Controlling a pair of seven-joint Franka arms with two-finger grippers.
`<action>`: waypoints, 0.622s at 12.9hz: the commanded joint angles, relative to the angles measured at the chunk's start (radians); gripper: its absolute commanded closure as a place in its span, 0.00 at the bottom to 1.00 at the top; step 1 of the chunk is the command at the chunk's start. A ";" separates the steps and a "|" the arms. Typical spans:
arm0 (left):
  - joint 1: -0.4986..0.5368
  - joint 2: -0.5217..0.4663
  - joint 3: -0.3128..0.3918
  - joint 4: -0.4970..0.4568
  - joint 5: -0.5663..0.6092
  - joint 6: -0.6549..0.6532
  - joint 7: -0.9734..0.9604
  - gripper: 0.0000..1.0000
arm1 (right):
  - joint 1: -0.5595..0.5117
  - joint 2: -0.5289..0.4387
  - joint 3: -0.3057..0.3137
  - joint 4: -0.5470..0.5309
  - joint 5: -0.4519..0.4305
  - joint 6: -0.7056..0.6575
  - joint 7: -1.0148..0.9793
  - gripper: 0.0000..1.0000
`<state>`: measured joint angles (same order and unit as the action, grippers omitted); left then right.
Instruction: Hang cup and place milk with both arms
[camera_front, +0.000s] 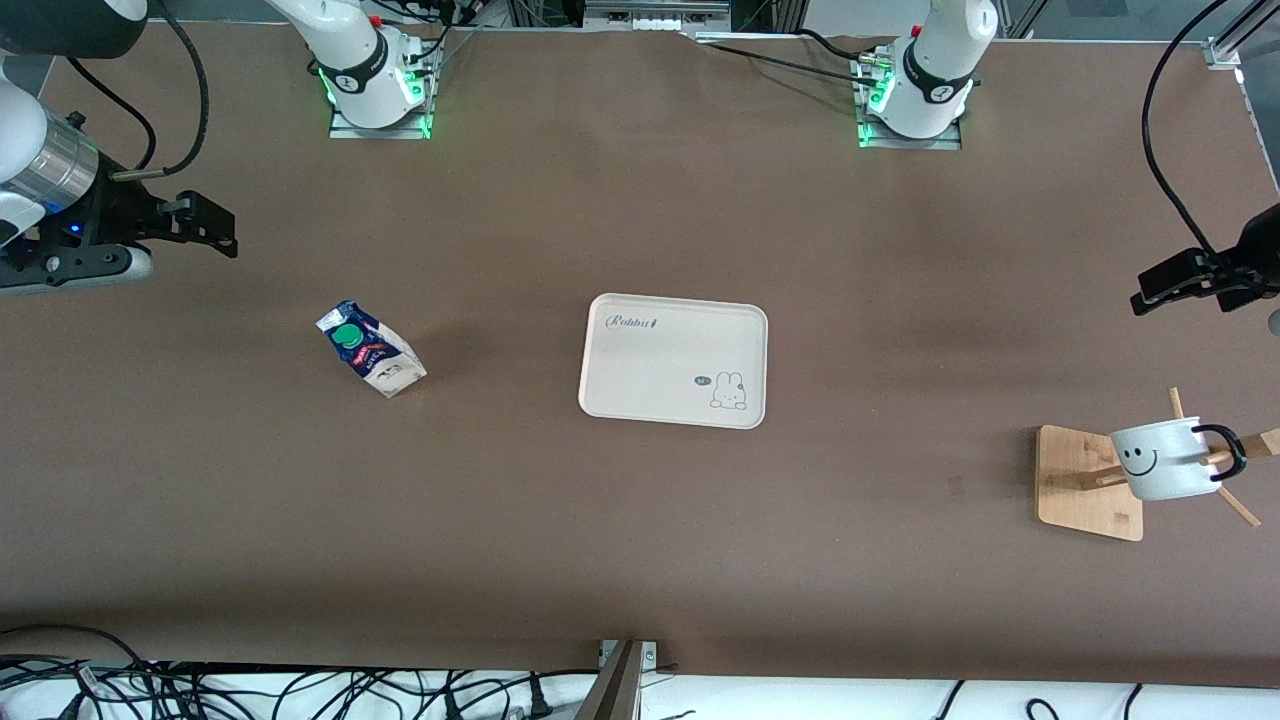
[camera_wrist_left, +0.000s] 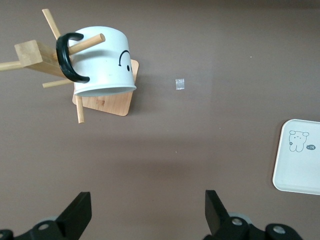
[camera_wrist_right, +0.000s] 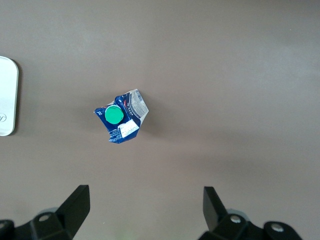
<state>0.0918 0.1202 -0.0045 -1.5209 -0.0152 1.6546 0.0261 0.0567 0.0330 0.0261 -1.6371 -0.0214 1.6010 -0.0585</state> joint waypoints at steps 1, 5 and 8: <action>-0.015 -0.033 -0.006 -0.021 0.008 0.005 -0.011 0.00 | -0.014 0.005 0.017 0.019 -0.006 -0.006 -0.004 0.00; -0.041 -0.071 -0.006 -0.059 0.006 0.025 -0.011 0.00 | -0.012 0.005 0.018 0.019 -0.006 -0.003 -0.004 0.00; -0.029 -0.048 -0.003 -0.027 -0.040 0.016 -0.014 0.00 | -0.011 0.005 0.018 0.019 -0.005 -0.004 -0.003 0.00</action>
<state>0.0558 0.0825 -0.0116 -1.5332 -0.0272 1.6575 0.0205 0.0568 0.0329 0.0314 -1.6364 -0.0214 1.6022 -0.0585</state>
